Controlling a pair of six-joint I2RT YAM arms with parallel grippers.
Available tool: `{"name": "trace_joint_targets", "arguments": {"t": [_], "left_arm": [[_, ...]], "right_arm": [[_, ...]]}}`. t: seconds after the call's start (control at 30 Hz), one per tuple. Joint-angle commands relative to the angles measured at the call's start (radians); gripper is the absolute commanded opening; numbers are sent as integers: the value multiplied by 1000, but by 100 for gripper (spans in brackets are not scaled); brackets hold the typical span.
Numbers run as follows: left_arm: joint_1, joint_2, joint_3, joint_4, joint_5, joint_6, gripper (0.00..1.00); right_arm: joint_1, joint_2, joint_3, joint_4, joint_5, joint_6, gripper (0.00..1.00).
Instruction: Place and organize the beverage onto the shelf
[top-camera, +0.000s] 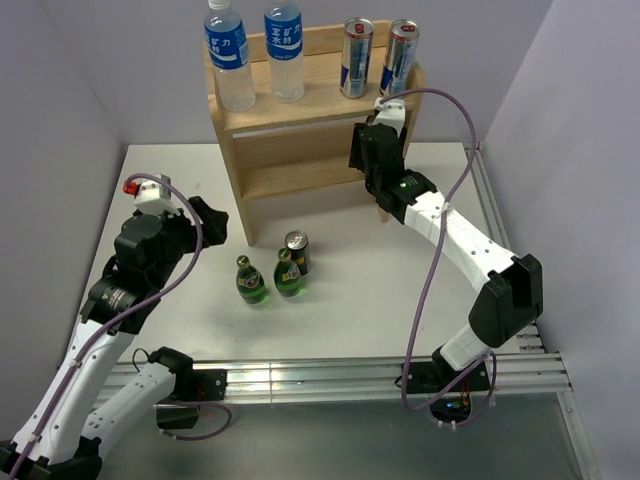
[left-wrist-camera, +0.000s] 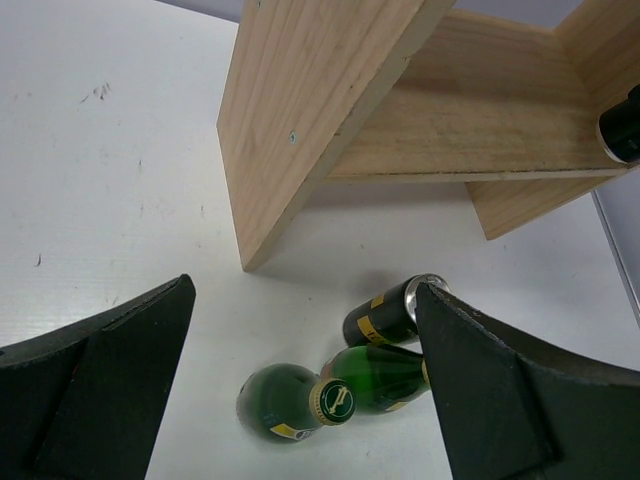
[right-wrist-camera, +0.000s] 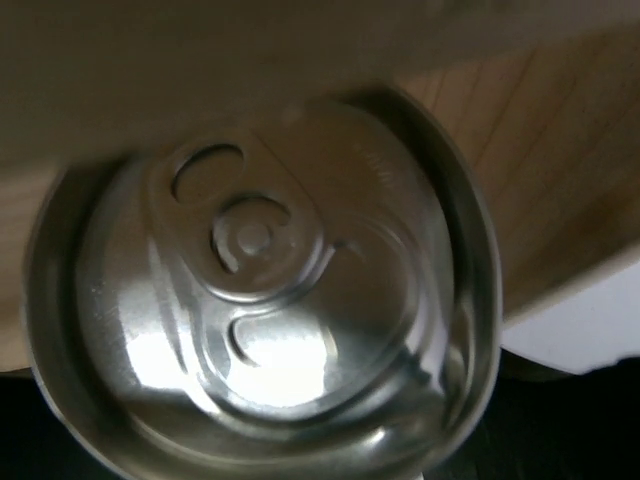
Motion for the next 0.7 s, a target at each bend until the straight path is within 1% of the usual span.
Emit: {"name": "trace_joint_targets", "arguments": {"t": [0.0, 0.23, 0.4, 0.5, 0.67], "left_arm": [[-3, 13, 33, 18, 15, 33, 99], [-3, 41, 58, 7, 12, 60, 99], [-3, 58, 61, 18, 9, 71, 99], [-3, 65, 58, 27, 10, 65, 99], [-3, 84, 41, 59, 18, 57, 99]], "right_arm": [[-13, 11, -3, 171, 57, 10, 0], [-44, 87, -3, 183, 76, 44, 0], [-51, 106, 2, 183, 96, 60, 0], [-51, 97, -15, 174, 109, 79, 0], [-50, 20, -115, 183, 106, 84, 0]]}}
